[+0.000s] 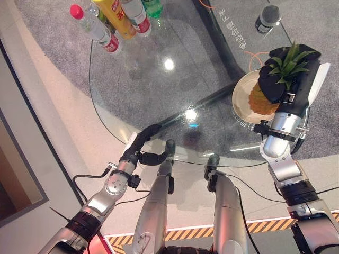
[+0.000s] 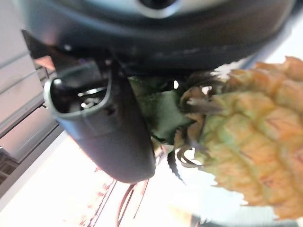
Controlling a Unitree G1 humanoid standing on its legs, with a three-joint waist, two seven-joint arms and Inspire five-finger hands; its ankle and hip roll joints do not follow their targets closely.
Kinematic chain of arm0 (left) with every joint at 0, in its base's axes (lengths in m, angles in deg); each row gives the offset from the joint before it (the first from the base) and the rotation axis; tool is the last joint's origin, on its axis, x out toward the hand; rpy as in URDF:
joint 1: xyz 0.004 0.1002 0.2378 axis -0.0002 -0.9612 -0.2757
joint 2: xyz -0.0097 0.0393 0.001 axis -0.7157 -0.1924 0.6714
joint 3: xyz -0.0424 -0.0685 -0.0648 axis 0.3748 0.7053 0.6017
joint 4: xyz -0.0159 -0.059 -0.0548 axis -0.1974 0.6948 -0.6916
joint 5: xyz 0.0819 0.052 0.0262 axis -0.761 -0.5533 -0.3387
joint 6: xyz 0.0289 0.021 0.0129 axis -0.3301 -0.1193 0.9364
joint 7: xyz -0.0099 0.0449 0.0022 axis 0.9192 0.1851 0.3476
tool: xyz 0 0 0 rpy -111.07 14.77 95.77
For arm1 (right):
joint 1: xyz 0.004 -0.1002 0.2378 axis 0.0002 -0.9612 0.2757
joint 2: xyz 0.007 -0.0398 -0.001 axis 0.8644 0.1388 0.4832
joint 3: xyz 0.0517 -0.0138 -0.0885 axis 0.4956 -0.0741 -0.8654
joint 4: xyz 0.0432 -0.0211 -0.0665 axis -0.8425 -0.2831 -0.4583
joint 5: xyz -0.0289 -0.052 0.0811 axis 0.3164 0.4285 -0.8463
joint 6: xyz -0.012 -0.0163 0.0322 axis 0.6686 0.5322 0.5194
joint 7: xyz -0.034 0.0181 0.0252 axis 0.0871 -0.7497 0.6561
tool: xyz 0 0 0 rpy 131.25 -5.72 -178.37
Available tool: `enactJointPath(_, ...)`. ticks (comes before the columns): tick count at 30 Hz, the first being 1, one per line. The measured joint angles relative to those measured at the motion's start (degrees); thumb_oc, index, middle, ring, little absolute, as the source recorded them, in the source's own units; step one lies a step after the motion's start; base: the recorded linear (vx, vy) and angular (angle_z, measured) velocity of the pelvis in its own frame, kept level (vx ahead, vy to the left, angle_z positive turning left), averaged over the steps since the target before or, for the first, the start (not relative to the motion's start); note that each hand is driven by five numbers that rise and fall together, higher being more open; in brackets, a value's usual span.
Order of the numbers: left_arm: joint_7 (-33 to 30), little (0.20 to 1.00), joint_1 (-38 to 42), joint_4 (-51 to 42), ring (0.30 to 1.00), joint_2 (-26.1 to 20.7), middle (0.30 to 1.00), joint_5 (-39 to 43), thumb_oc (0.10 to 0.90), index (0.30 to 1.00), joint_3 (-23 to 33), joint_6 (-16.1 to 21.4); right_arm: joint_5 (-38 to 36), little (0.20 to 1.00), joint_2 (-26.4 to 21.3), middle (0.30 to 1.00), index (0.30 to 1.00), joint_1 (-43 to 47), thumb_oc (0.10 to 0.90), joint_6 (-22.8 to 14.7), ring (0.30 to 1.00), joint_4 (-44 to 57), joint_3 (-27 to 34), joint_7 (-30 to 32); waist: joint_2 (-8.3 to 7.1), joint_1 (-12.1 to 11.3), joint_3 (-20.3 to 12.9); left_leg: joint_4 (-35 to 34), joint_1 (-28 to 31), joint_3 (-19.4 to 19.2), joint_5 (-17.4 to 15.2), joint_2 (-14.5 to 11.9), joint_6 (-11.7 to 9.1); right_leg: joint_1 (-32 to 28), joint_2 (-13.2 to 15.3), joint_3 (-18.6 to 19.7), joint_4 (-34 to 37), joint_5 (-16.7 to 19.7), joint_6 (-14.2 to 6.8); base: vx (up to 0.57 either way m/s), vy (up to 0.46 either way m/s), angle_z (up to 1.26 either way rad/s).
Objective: Pick up the fruit to the plate
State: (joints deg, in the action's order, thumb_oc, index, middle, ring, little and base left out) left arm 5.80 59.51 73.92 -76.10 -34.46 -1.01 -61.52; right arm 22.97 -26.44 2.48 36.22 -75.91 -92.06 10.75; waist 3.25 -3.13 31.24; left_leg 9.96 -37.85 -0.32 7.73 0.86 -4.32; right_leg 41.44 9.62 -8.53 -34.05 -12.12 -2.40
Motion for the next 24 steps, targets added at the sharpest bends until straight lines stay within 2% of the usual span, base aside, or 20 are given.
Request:
enactJointPath(4,-0.3,0.900,0.3,-0.2,0.900,-0.1,0.900,0.3,0.800,0.900,-0.4,0.0,0.7,0.200,-0.3,0.300,0.300,2.3,0.100,0.0,0.300,-2.6,-0.1,2.3,0.07,0.0,0.0,0.2,-1.4,0.0,0.1,0.0,-0.1,1.6,0.0,0.1,-0.3,0.0,0.0,0.00,0.000,0.00)
enactJointPath(9,-1.0,0.900,0.3,-0.5,0.900,-0.2,0.900,0.9,0.800,0.900,-0.5,-0.3,1.7,0.200,-1.2,0.300,0.300,3.0,0.100,0.1,0.300,-4.4,-0.2,4.5,1.32,-0.4,0.0,0.2,-2.7,0.0,0.3,-0.1,-0.4,3.0,0.0,0.1,-0.7,0.0,0.1,0.00,0.000,0.00)
enactJointPath(15,-1.6,0.900,0.9,-2.9,0.900,-0.6,0.900,1.0,0.800,0.900,-0.7,-0.3,4.0,0.200,-1.2,0.300,0.300,4.4,0.100,-0.2,0.300,-5.4,-1.3,10.3,2.25,-0.8,0.1,0.4,-4.4,0.0,0.4,0.0,-0.3,4.9,0.1,0.2,-1.2,0.1,0.2,0.00,0.000,0.00)
enactJointPath(21,-1.9,0.900,1.3,-4.2,0.900,-0.6,0.900,2.3,0.800,0.900,-1.3,-1.4,3.6,0.200,-1.2,0.300,0.300,7.3,0.100,-3.6,0.300,-7.8,-1.2,11.4,2.38,-1.1,0.0,1.1,-5.5,-0.3,0.4,0.2,-0.3,6.4,0.3,0.7,-1.9,0.1,0.2,0.00,0.000,0.00)
enactJointPath(24,-2.6,0.900,1.3,-4.2,0.900,-0.6,0.900,2.3,0.800,0.900,-2.3,-1.6,3.6,0.200,-1.2,0.300,0.300,7.7,0.100,-3.9,0.300,-8.0,-1.2,11.7,2.48,-1.4,0.0,1.1,-5.8,-0.5,0.4,0.2,-0.3,6.8,0.3,0.9,-2.2,0.1,0.2,0.00,0.000,0.00)
